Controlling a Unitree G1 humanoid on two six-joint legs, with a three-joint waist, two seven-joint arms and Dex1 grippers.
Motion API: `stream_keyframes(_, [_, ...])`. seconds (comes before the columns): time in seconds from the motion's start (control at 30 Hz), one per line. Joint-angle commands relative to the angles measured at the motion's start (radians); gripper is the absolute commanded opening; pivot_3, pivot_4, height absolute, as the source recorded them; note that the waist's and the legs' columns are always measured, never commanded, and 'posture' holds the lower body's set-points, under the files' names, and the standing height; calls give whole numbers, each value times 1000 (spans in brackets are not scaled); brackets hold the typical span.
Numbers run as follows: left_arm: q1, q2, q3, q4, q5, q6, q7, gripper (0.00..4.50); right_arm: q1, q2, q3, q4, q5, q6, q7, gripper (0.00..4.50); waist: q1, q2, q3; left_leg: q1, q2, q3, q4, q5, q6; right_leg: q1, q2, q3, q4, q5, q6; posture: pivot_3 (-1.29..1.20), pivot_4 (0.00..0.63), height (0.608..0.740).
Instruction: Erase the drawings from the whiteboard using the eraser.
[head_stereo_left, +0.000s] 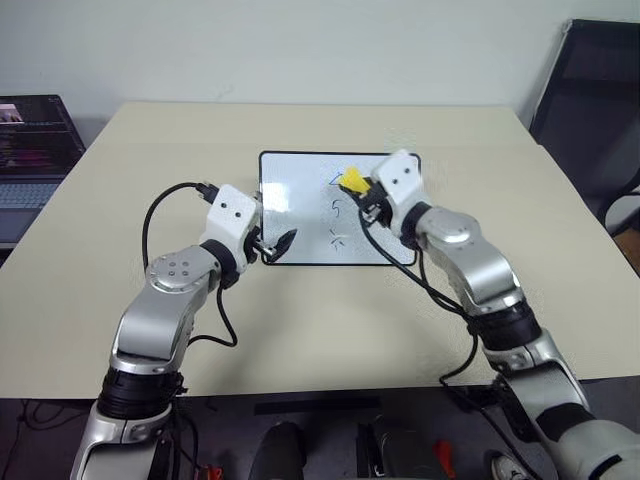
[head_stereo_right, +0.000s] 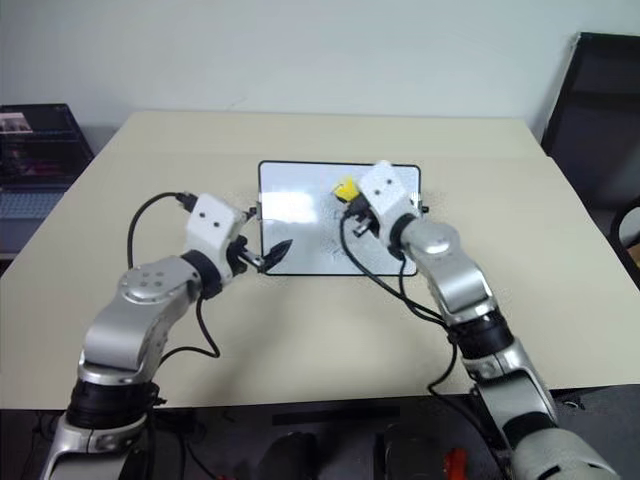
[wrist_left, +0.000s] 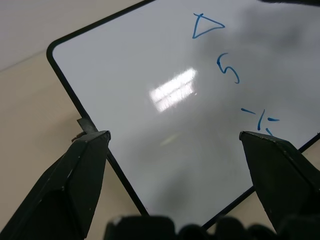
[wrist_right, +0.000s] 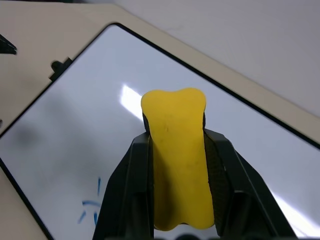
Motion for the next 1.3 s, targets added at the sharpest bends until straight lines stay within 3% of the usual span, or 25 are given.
stream_keyframes(0.03, [-30,15,20,-41,0,1,-1,4500,-65,14,6,88,-40,-95,24,1018,2,0,0,0,0,0,0,0,0,0,0,0,0,0,0,0,150,740])
stream_keyframes(0.4, [-37,24,8,-30,-4,-15,-24,4500,-237,98,-7,493,-140,-305,-9,1018,-1,0,0,0,0,-1,-1,0,0,0,-1,0,0,0,-1,0,150,740])
stream_keyframes(0.63, [-43,28,10,-5,2,-40,-33,4500,-219,110,13,516,-158,-271,78,1017,-1,0,0,0,0,-2,-1,0,0,0,-1,0,1,0,-1,0,150,740])
stream_keyframes(0.87, [-36,24,10,-5,4,-56,-37,4500,-255,81,-12,557,-216,-318,-2,1015,-1,0,0,0,0,-3,0,0,0,0,-1,0,1,0,-1,0,150,740])
stream_keyframes(1.13, [-45,10,-1,-23,0,-39,-31,4500,-198,42,62,501,-262,-278,142,1014,-1,0,0,1,0,-3,0,0,0,0,-1,0,1,0,-1,0,150,740])
stream_keyframes(1.3, [-61,2,-8,-20,-2,-32,-33,4500,-238,45,4,521,-277,-315,17,1013,-1,0,0,1,0,-3,0,0,0,0,-1,0,2,0,-1,0,150,740])
